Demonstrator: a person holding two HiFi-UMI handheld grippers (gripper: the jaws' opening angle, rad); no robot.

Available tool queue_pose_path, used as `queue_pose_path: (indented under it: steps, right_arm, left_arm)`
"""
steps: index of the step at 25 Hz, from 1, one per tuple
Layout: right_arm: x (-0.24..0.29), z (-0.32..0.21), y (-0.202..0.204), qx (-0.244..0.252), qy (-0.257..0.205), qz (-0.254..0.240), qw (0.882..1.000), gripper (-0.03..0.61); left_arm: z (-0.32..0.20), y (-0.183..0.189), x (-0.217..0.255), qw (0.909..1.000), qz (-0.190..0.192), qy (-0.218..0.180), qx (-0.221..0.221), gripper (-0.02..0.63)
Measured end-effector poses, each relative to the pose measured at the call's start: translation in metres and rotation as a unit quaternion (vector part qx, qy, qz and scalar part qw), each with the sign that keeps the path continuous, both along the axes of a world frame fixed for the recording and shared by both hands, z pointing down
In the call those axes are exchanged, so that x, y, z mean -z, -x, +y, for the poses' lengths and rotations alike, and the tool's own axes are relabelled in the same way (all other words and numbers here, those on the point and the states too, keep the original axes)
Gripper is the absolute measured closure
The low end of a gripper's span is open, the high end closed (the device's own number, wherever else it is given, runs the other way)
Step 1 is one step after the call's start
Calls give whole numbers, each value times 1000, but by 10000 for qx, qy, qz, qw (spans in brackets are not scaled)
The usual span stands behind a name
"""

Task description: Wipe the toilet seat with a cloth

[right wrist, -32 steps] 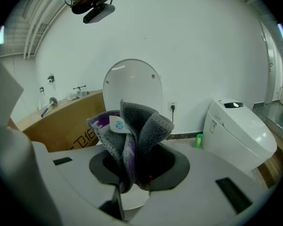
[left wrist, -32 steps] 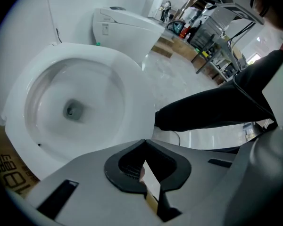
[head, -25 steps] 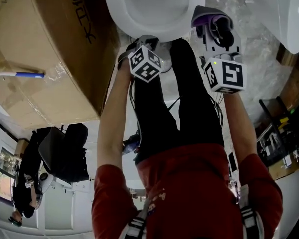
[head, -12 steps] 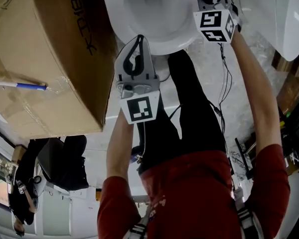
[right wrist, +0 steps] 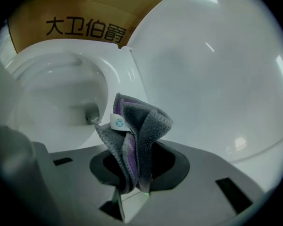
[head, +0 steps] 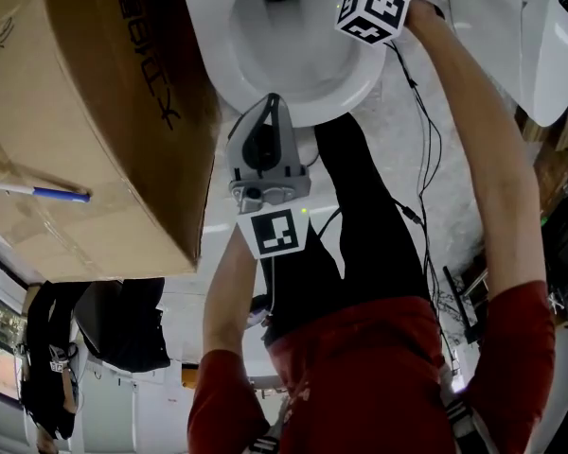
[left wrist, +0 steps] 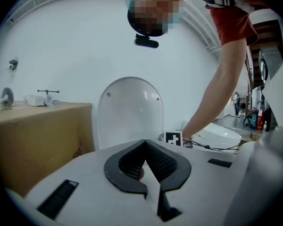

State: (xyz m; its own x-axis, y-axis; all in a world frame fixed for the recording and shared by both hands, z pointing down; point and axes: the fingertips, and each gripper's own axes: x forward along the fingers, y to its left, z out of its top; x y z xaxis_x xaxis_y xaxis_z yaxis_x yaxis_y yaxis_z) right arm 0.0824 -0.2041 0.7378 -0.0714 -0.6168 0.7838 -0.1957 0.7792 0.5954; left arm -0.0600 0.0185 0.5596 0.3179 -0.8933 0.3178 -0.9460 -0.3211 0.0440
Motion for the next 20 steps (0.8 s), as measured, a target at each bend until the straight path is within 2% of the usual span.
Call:
queue_pose_path:
  steps: [6,11,14,18,20]
  right_arm:
    - [-1,3,1,387,-43,158,9991,485]
    - [-2,14,-3,520,-79,187,9984,486]
    - [-5,35,-10,573,83,134,9982,486]
    - [-14,80,-17,994,228,375,9941,489]
    - [-17,103,-20,893,438,337,9945,489]
  left_arm:
    - [-10,2,-5,10000,-1,48,20,600]
    - [-20,1,4,10000,31,-79,51,600]
    - [-20,1,5,9999,13,-102,38,600]
    - [-13,2,2,10000,43,-37,77,600]
    - [-9,3,0,9999,57,-2,89,600]
